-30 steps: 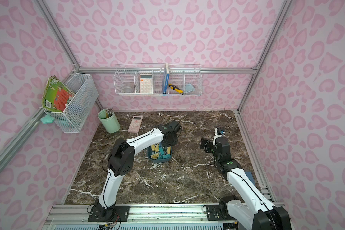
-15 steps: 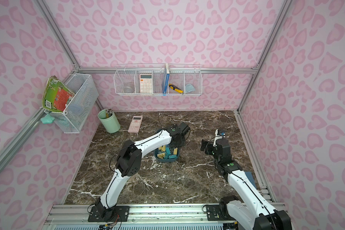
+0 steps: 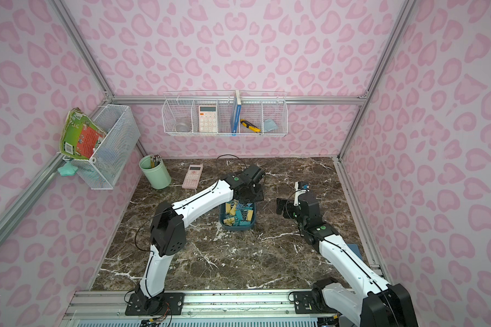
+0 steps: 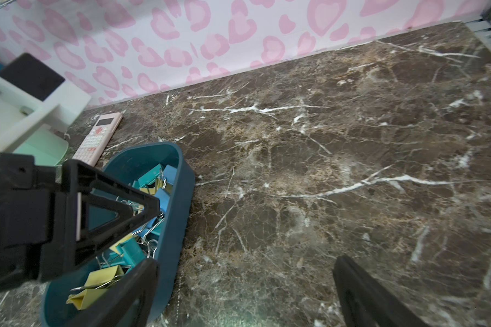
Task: Take out the binder clips from the storage box
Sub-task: Move the storage box to the center of the board, then pick up the binder clip from the storage box.
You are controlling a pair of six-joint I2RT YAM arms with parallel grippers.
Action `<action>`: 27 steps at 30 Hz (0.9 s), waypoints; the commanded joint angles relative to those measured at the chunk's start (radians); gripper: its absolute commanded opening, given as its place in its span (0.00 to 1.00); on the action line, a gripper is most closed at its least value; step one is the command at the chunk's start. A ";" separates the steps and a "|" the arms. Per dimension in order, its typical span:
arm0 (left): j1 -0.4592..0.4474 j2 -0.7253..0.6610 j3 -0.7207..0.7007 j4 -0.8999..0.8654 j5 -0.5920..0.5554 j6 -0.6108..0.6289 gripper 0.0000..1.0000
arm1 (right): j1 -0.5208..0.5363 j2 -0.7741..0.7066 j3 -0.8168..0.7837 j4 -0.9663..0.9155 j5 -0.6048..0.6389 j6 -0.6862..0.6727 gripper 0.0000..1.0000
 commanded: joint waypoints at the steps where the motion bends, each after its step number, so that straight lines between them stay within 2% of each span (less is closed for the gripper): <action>1: 0.056 -0.074 -0.079 -0.022 0.070 0.091 0.52 | 0.042 0.025 0.034 0.009 0.005 -0.022 1.00; 6: 0.152 -0.156 -0.221 -0.001 0.195 0.212 0.44 | 0.103 0.069 0.074 0.011 0.014 -0.040 1.00; 9: 0.183 -0.127 -0.201 -0.054 0.254 0.251 0.36 | 0.116 0.086 0.081 0.018 0.017 -0.039 1.00; 11: 0.192 -0.107 -0.185 -0.066 0.272 0.266 0.35 | 0.119 0.093 0.083 0.021 0.015 -0.037 1.00; 27: 0.242 0.046 -0.061 -0.101 0.262 0.295 0.33 | 0.130 0.084 0.080 0.004 0.029 -0.037 1.00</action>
